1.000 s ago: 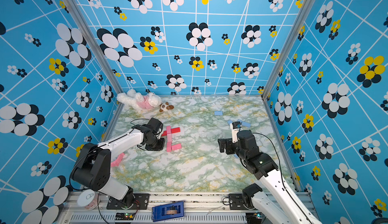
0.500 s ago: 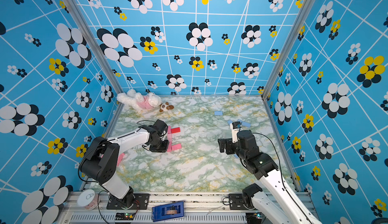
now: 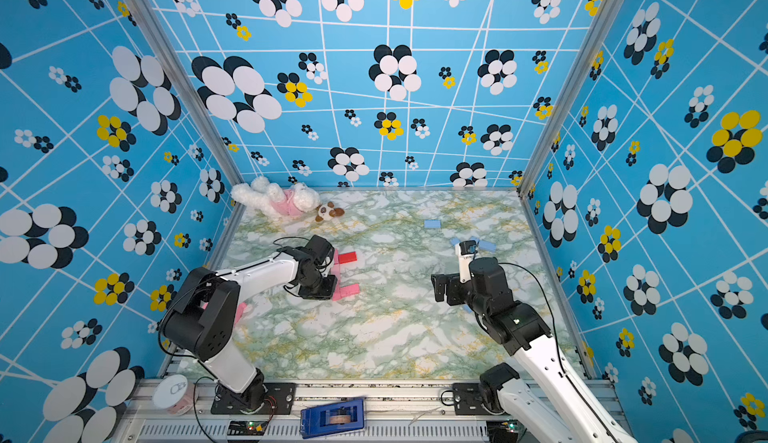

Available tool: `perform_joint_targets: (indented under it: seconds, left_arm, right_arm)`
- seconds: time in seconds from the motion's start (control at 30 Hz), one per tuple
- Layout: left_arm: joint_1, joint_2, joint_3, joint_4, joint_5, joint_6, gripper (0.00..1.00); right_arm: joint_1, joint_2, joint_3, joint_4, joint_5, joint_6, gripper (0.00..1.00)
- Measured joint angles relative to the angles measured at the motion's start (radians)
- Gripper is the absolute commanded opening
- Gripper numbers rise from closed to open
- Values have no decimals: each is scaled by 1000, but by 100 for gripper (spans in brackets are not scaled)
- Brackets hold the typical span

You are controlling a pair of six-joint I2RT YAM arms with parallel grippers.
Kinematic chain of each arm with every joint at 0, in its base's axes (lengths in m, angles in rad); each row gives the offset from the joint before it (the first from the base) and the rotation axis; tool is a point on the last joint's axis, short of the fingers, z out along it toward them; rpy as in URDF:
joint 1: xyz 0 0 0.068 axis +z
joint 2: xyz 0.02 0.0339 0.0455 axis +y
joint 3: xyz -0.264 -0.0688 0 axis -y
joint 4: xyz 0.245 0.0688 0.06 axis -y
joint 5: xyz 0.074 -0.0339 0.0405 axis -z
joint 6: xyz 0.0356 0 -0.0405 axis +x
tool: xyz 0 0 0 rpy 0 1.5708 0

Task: Assemble the letter t with building blocks
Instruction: Adjust the building block at the center of the board.

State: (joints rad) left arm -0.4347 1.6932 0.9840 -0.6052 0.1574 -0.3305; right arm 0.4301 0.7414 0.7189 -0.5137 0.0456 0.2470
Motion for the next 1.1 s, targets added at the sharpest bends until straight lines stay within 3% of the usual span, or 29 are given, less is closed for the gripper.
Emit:
perform_joint_targets:
  seconds: [1.1]
  left_arm:
    - [9, 36, 78, -25, -79, 27, 6]
  right_arm:
    - [0, -8, 0, 0, 0, 0, 99]
